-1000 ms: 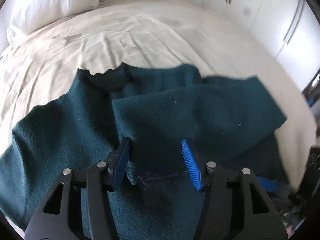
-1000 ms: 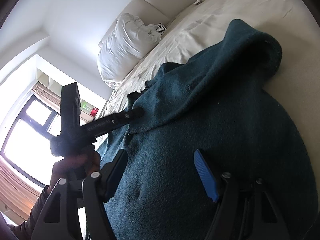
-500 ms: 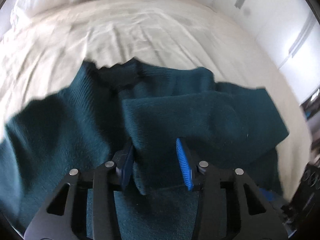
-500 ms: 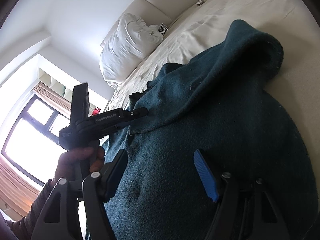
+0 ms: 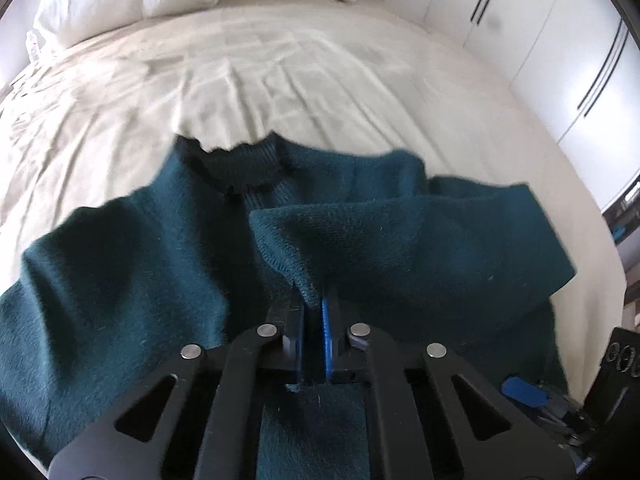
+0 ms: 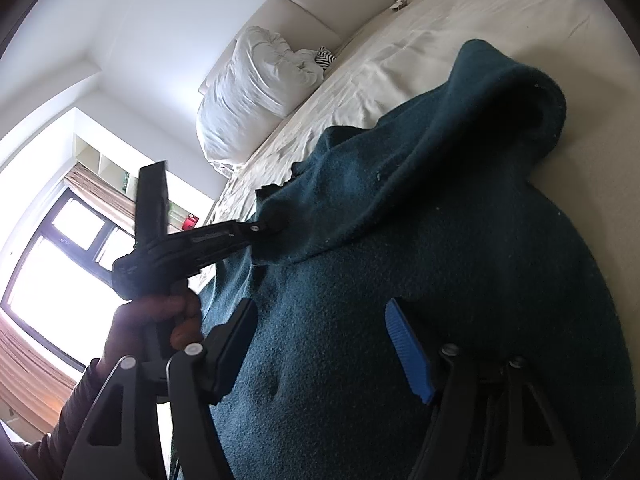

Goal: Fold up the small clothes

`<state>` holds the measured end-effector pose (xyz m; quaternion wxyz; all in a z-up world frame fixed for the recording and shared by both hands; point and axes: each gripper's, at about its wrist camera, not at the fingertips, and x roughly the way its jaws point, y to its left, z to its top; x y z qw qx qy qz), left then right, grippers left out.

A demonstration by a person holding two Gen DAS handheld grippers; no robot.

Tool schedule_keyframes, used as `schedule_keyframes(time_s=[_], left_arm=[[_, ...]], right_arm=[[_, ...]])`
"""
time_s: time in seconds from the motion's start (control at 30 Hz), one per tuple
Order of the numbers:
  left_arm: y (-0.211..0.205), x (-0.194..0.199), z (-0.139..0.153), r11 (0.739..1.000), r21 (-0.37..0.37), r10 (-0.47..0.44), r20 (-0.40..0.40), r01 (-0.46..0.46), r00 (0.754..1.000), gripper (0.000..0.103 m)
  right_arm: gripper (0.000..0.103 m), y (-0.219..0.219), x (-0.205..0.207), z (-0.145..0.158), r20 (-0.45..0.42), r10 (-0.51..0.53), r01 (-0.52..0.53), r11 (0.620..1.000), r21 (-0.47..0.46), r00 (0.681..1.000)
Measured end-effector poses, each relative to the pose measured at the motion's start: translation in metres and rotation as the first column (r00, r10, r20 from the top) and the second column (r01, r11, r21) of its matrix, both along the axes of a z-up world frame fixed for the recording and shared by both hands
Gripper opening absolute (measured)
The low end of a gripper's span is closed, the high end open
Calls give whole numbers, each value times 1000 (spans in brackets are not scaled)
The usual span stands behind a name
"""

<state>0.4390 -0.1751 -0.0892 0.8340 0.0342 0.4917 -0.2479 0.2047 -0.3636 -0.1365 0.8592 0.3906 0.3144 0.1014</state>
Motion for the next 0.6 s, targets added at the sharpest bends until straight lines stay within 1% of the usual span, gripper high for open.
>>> schedule_keyframes(time_s=[0.1,0.17,0.27,0.3,0.33,0.4,0.5,0.53,0.6], left_arm=[[18,-5,17,999,-28,29,32,-28,999,5],[34,-5,20,998,-42,43,16,-43,999,5],[63,-5,16,995,-49,82,-13,-83,997,5],[76,-6,12,993,-58,103,-34,-105,994,5],[85,-6,9,991,-63,116,-45,-118,992,5],[105,-7,-1,986,-74,146,-74,-152,986,5],[126,-6,-11,977,-96,182,-106,-192,978,5],[130,-6,-11,975,-101,187,-108,-198,976,5],[133,-7,-9,975,-94,193,-93,-201,977,5]], right_arm=[[66,-4,-1,-1,-7,-10,10,1000,16,1000],[65,-6,-2,-1,-14,-17,17,999,30,1000],[65,-12,-4,3,-21,-42,43,998,49,999],[67,-15,-6,4,-21,-56,57,997,57,998],[71,-19,-8,6,-18,-71,72,995,68,997],[75,-28,-12,8,-17,-107,108,990,88,994],[81,-38,-14,12,-13,-141,141,984,112,990],[84,-42,-14,14,-5,-148,147,980,135,989],[85,-46,-14,18,11,-159,155,973,173,987]])
